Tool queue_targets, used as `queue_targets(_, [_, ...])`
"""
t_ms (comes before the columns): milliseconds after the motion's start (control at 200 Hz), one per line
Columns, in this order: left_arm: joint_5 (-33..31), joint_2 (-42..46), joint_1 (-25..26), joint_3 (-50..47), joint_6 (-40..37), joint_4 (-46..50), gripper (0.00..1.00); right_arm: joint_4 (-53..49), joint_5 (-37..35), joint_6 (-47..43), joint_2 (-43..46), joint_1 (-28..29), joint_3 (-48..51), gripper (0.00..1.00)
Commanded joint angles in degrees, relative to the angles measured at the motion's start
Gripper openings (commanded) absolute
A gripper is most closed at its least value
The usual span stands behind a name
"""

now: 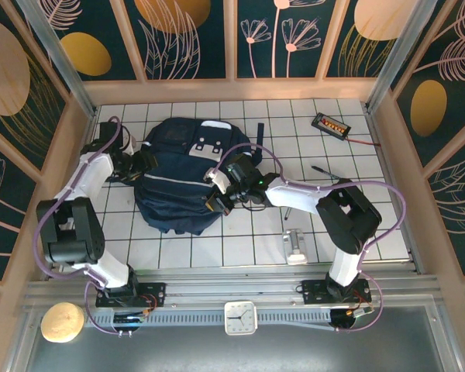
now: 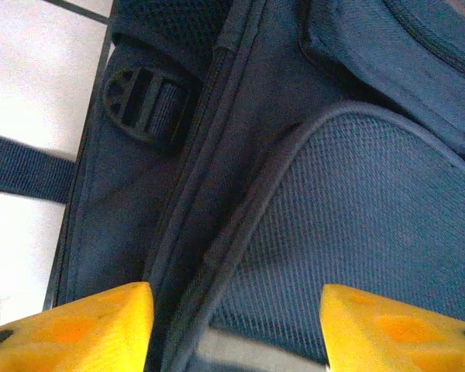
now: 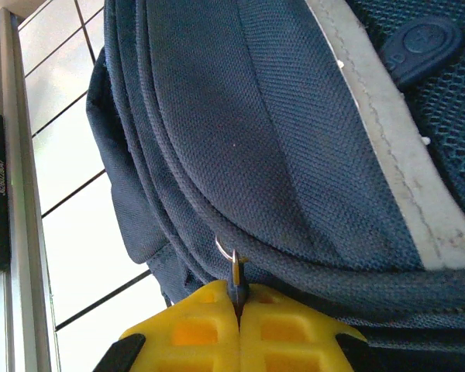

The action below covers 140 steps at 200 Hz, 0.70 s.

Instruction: Pack the student bag

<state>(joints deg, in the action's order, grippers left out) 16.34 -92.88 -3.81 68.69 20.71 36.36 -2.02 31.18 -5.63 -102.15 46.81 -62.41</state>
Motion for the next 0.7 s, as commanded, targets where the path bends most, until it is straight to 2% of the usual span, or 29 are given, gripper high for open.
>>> queue_targets(0, [2.17,-3.17,-0.40,3.18,-4.22,-2.09,0.56,-1.94,0.29,-1.05,-0.40,-0.55,-1.65,0.00])
queue_targets(165, [0.62,-9.20,-0.39,7.13,-8.90,-0.88,0.56,-2.75,0.03,-1.31,-0.51,-0.59,-1.94,0.00])
queue_targets(260, [-0.09,-11.72,-0.40,9.23,-10.81,0.21,0.51,-3.25,0.02,-1.47,-0.66,-0.59,-2.18,0.00])
queue_targets(360, [1.28,-13.04,-0.40,9.82,-11.17,0.19,0.31,-3.92,0.02,-1.75,-0.95,-0.72,-2.66,0.00])
queue_targets(440, [5.05,-13.31,-0.40,8.62,-9.90,-1.09,0.12,-4.45,0.18,-1.74,-1.28,-0.66,-2.89,0.00])
queue_targets(480, [6.90,-13.07,-0.40,7.66,-8.66,-2.10,0.00,-4.86,0.27,-1.59,-1.43,-0.66,-3.15,0.00])
queue_targets(696, [18.59,-6.91,-0.32,-3.89,7.16,-16.90,0.00,-10.16,0.14,1.32,-2.46,-0.41,-5.21,0.00])
